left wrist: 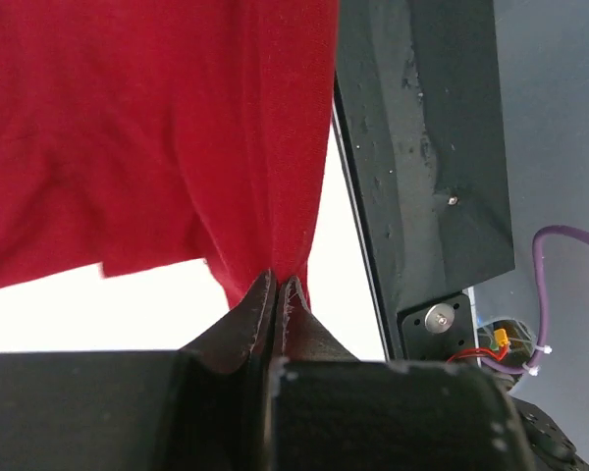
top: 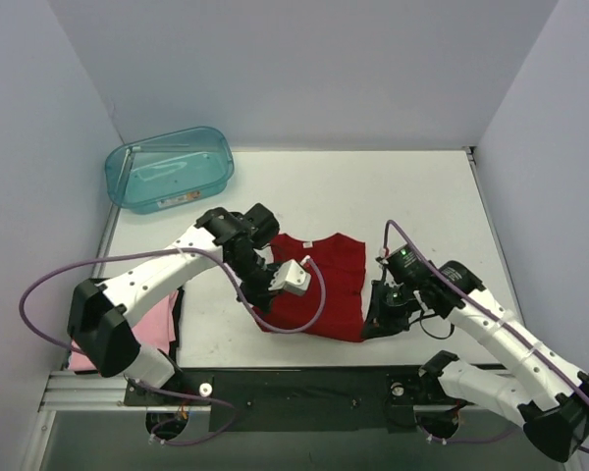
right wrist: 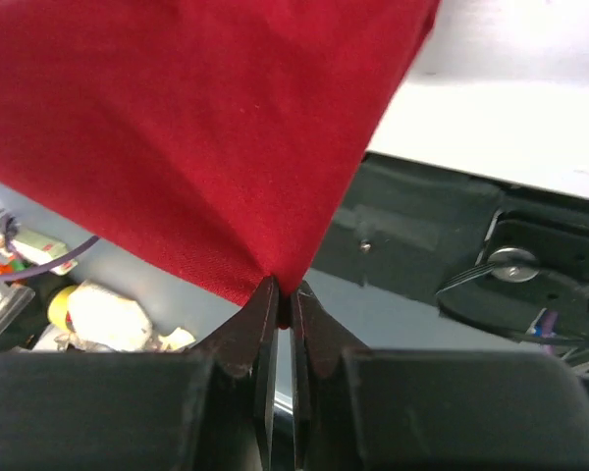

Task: Fold and stack the t-shirts
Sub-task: Fold the long partially folded tshirt into a neat square

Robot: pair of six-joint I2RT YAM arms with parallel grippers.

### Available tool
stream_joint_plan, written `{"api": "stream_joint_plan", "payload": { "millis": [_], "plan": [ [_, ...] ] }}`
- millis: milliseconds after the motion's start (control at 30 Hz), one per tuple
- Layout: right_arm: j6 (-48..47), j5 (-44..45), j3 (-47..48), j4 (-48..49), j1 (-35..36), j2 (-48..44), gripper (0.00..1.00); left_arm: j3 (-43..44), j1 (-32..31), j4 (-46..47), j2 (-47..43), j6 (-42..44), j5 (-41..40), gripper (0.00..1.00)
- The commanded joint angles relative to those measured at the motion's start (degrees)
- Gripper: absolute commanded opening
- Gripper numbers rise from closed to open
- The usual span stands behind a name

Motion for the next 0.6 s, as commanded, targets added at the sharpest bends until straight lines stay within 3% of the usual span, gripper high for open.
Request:
{"api": "stream_joint_plan", "payload": {
  "millis": [0, 100, 267, 567],
  "plan": [
    [5.7, 1.0, 8.8, -10.1, 2.0, 0.4, 0.00, 2.5, 1.0, -17.1, -5.7, 1.8, 1.2, 0.00],
    [0.3, 0.1, 12.5, -9.5, -1.5, 5.3, 0.00, 9.4, 4.8, -17.2, -1.2, -0.4, 3.8, 0.00],
    [-10.8, 2.1, 18.7, -6.2, -15.0, 14.8, 0.00, 23.9, 12.3, -14.0, 10.2, -6.9, 6.3, 0.00],
    [-14.3, 1.7, 24.9, 6.8, -26.8, 34.0, 0.00, 39.3, 14.6, -4.6, 27.4, -14.5, 0.8, 0.00]
  ]
}}
